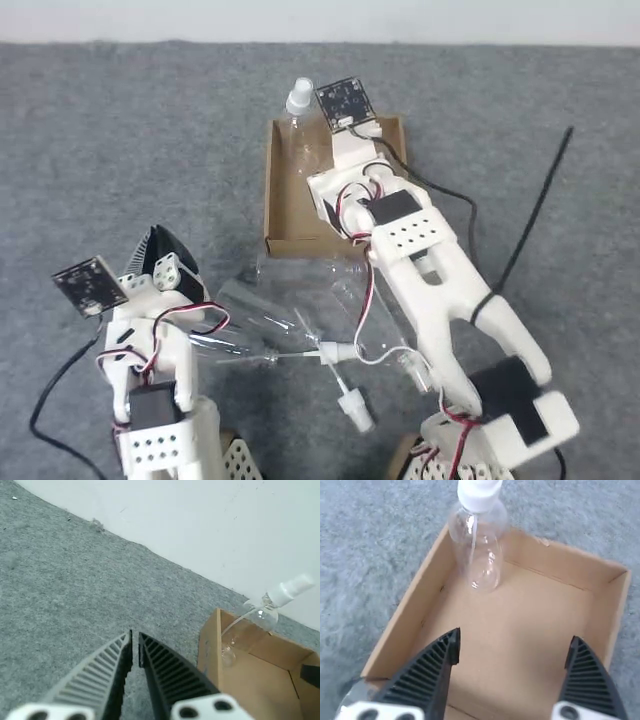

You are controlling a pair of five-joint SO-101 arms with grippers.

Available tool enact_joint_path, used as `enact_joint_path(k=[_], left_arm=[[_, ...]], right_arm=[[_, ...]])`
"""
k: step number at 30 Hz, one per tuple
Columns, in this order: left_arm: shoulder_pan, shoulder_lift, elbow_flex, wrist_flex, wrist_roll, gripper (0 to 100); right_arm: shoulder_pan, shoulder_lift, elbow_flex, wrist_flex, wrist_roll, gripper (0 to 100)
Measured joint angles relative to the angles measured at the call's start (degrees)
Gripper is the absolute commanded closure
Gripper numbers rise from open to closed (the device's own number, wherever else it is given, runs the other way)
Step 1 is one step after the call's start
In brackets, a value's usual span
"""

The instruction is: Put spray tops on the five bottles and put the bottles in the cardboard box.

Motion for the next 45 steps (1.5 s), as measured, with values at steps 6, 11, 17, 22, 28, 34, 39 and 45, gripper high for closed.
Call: enact_joint_path(k=[6,11,17,22,28,34,39,45], left_arm=[[0.00,0.00,0.00,1.49,0.00,99],[0.00,0.00,0.00,1.49,0.00,99],[0.00,0.00,0.00,1.49,0.00,99],[0.00,0.00,0.00,1.49,0.00,99],[0.00,0.00,0.00,1.49,0.00,99],[0.00,0.00,0.00,1.49,0.00,99],[0.00,0.00,0.00,1.49,0.00,99],[0.00,0.00,0.00,1.49,0.00,99]], right_arm=[[0.00,-4.66,0.00,5.98,0.00,71.2],[0.00,-8.79,0.00,12.75,0.00,71.2],[0.00,-14.07,0.00,21.36,0.00,71.1],[0.00,-16.97,0.00,26.64,0.00,70.9],[0.00,-19.52,0.00,33.23,2.73,70.8],[0.00,-20.13,0.00,39.21,5.36,70.8],[0.00,-20.13,0.00,41.93,5.36,70.8],[-3.96,-20.13,0.00,46.07,5.36,70.9]])
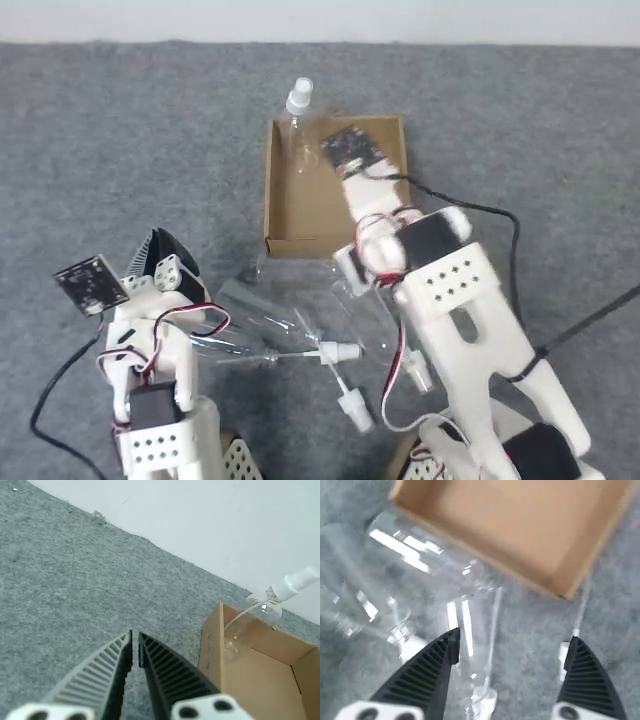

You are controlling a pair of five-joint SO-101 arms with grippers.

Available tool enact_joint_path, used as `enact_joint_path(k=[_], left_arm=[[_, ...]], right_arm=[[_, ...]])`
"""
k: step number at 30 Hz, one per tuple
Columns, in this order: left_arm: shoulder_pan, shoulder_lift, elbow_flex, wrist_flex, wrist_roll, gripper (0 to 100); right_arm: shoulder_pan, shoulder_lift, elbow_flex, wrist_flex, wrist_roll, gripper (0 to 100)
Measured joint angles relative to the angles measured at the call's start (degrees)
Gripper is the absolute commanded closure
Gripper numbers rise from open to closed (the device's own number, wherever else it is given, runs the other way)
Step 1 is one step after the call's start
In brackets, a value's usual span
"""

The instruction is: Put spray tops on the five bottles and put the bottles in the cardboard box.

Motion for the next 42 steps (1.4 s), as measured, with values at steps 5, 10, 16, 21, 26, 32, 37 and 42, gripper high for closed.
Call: enact_joint_path(k=[5,10,16,21,26,32,37,42], left_arm=[[0.00,0.00,0.00,0.00,0.00,99],[0.00,0.00,0.00,0.00,0.00,99],[0.00,0.00,0.00,0.00,0.00,99],[0.00,0.00,0.00,0.00,0.00,99],[0.00,0.00,0.00,0.00,0.00,99],[0.00,0.00,0.00,0.00,0.00,99],[0.00,0.00,0.00,0.00,0.00,99],[0.00,0.00,0.00,0.00,0.00,99]], right_arm=[[-4.66,-0.09,1.93,1.05,0.00,70.9],[-8.18,-0.09,9.93,-4.31,0.00,71.2],[-9.23,-0.09,12.84,-8.53,0.00,71.2],[-9.23,-0.09,12.84,-8.97,0.00,71.2],[-9.23,4.66,12.84,-10.81,0.00,71.2],[-9.23,12.75,12.75,-11.16,0.00,71.2],[-9.23,16.00,12.40,-12.48,0.00,71.2],[-9.23,18.29,12.31,-13.19,0.00,71.2]])
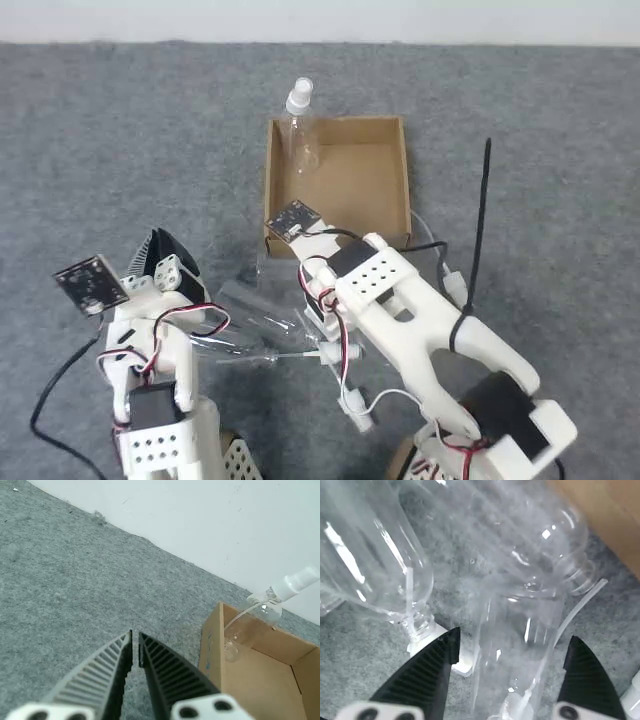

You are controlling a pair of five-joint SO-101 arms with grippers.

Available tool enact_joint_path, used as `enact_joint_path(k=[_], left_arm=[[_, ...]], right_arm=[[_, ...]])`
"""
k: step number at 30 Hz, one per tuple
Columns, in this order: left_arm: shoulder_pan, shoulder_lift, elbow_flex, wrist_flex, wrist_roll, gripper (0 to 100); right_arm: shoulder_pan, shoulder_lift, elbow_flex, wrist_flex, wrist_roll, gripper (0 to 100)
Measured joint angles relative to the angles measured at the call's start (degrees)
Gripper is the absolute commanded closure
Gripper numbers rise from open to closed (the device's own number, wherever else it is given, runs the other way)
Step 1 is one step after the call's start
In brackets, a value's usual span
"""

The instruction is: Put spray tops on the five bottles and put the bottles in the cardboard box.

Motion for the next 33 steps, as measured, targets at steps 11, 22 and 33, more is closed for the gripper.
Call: enact_joint_path(k=[11,22,33], left_arm=[[0.00,0.00,0.00,0.00,0.00,99],[0.00,0.00,0.00,0.00,0.00,99],[0.00,0.00,0.00,0.00,0.00,99]], right_arm=[[0.00,0.26,0.00,0.00,0.00,71.4],[0.09,0.26,0.00,0.00,0.18,91.1],[0.00,0.26,-2.73,1.58,0.35,90.9]])
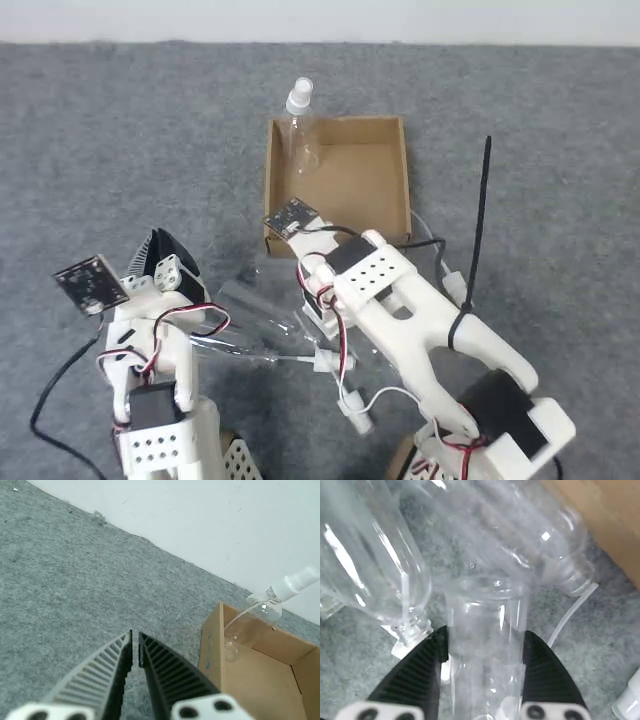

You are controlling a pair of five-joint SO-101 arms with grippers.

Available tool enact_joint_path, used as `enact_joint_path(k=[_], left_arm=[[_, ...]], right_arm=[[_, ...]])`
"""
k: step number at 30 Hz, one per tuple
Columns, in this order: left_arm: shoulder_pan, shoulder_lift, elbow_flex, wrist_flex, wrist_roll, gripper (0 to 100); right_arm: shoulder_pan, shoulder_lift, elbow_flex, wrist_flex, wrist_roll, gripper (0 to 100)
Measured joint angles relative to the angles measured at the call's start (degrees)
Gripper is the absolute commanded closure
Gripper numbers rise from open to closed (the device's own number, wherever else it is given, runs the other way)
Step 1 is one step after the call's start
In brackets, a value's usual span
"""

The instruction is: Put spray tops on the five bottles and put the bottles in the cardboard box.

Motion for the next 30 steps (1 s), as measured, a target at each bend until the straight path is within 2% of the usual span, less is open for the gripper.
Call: enact_joint_path(k=[5,11,18,30], left_arm=[[0.00,0.00,0.00,0.00,0.00,99],[0.00,0.00,0.00,0.00,0.00,99],[0.00,0.00,0.00,0.00,0.00,99],[0.00,0.00,0.00,0.00,0.00,99]], right_arm=[[0.00,0.00,-4.66,6.42,0.00,90.8],[0.00,0.00,-5.54,8.26,0.00,90.8],[0.00,-0.18,-5.54,8.53,-7.65,91.1],[1.49,-14.07,-5.54,15.82,-10.55,90.7]])
